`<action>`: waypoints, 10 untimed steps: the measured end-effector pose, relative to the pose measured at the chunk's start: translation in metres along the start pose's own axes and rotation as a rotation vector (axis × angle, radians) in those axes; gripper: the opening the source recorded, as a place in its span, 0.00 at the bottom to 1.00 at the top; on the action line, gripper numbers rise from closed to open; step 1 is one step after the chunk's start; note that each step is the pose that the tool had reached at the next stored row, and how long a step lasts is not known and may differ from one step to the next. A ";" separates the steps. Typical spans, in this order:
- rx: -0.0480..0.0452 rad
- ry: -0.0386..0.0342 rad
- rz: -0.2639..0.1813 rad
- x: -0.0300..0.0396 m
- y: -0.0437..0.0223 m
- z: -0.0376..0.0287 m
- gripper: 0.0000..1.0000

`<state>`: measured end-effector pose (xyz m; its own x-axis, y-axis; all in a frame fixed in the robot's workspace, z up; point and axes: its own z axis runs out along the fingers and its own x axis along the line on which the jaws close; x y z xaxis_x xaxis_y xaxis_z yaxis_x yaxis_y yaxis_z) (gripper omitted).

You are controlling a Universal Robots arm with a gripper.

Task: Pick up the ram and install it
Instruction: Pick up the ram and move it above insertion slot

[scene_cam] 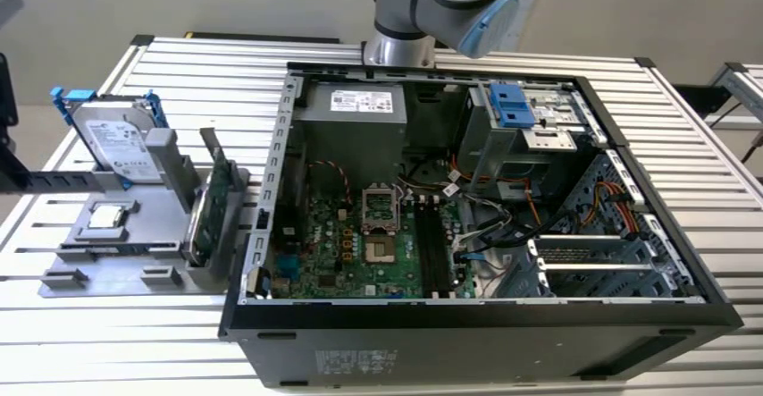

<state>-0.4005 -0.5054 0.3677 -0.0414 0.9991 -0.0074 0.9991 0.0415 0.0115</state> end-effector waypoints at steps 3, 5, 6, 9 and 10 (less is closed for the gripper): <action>0.0000 0.0000 0.000 0.0000 0.0000 -0.0015 0.00; -0.0001 0.0001 0.000 0.0000 -0.0001 -0.0016 0.00; -0.0001 0.0000 0.000 0.0000 -0.0002 -0.0021 0.00; 0.0000 0.0000 0.000 0.0000 -0.0003 -0.0025 0.00; 0.0001 -0.0001 0.000 0.0000 -0.0003 -0.0028 0.00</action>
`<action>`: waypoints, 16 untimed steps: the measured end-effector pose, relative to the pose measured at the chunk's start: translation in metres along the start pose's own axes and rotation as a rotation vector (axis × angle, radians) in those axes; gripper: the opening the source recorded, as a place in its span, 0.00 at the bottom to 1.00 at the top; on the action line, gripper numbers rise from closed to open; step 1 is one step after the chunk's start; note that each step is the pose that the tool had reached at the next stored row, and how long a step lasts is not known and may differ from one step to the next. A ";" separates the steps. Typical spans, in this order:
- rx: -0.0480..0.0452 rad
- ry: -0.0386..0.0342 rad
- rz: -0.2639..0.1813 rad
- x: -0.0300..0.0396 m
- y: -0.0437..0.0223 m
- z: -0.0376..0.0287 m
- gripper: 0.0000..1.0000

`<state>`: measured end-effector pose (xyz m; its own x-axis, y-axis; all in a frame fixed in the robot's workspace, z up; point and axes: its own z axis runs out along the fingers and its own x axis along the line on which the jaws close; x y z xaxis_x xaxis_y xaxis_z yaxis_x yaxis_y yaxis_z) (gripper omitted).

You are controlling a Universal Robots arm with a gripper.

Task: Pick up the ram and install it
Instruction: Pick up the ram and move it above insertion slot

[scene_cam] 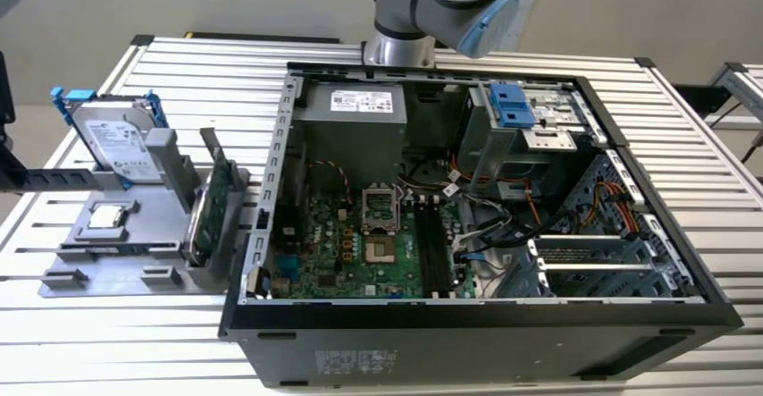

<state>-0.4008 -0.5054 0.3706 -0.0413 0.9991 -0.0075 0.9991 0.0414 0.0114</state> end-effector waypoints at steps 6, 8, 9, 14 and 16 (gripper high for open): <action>-0.0002 0.0001 0.000 0.0000 0.0000 -0.0031 0.00; 0.0000 0.0000 0.000 0.0000 0.0000 -0.0038 0.00; 0.0000 0.0000 0.000 0.0000 0.0000 -0.0043 0.00; 0.0000 0.0000 0.000 -0.0001 0.0001 -0.0088 0.00; 0.0000 0.0000 0.000 -0.0001 0.0001 -0.0114 0.00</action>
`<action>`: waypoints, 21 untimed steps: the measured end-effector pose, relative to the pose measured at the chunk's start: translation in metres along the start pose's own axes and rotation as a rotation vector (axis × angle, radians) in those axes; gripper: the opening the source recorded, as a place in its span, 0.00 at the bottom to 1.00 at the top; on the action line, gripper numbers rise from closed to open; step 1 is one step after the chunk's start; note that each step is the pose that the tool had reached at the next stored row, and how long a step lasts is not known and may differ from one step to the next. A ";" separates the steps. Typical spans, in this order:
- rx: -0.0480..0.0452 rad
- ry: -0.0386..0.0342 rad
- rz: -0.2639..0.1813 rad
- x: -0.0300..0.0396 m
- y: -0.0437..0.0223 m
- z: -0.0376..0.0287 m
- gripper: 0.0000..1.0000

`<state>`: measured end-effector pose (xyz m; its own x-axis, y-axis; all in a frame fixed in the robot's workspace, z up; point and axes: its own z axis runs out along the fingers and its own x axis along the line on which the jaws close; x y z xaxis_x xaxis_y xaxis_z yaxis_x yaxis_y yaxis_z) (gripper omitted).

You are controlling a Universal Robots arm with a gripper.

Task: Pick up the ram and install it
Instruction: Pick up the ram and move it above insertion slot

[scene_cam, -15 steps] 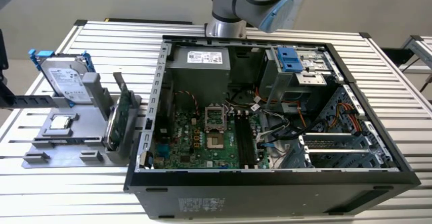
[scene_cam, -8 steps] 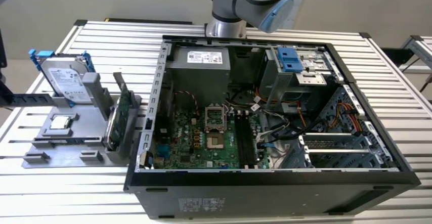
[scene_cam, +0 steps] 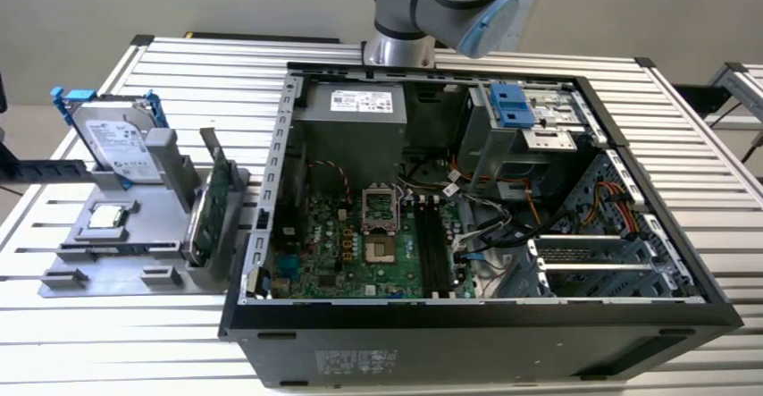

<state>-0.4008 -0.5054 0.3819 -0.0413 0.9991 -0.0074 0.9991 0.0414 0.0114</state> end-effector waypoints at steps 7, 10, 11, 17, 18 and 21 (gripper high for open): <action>-0.0002 -0.0004 0.000 -0.0001 0.0001 -0.0053 0.00; 0.0000 -0.0014 0.000 -0.0001 0.0001 -0.0054 0.00; 0.0000 -0.0014 0.000 -0.0001 0.0002 -0.0054 0.00; 0.0000 -0.0015 0.000 -0.0002 0.0041 -0.0054 0.00; 0.0001 -0.0016 0.000 -0.0002 0.0051 -0.0054 0.00; 0.0000 -0.0015 0.000 -0.0004 0.0082 -0.0053 0.00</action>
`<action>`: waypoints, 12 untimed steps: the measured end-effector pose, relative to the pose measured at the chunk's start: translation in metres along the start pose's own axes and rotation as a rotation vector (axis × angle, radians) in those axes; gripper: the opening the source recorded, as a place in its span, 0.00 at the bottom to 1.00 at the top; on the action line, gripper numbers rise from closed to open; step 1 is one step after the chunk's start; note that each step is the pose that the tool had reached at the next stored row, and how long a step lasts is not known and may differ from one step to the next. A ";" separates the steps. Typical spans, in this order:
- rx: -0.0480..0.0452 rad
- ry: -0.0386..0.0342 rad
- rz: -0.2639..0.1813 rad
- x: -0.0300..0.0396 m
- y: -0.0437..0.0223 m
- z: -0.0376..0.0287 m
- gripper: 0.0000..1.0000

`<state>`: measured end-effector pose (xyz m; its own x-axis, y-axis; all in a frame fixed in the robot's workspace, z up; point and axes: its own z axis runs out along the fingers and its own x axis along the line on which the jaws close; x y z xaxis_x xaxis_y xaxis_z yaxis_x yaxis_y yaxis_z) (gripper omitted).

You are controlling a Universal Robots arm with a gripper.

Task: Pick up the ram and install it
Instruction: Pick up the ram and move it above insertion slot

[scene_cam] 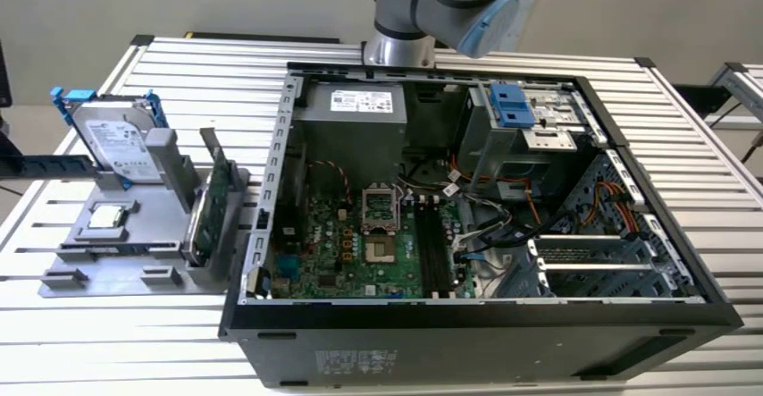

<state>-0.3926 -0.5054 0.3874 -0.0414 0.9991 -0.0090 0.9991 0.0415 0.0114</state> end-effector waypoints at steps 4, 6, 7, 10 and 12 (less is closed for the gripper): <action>0.0000 0.0000 0.000 -0.0002 0.0044 0.0001 0.00; 0.0000 0.0000 0.000 -0.0003 0.0069 0.0001 0.00; 0.0000 0.0000 0.000 -0.0003 0.0082 0.0001 0.00; 0.0001 0.0000 0.000 -0.0005 0.0125 0.0001 0.00; 0.0000 0.0000 0.000 -0.0006 0.0155 0.0002 0.00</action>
<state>-0.3771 -0.5054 0.3874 -0.0414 0.9991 -0.0090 0.9991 0.0415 0.0114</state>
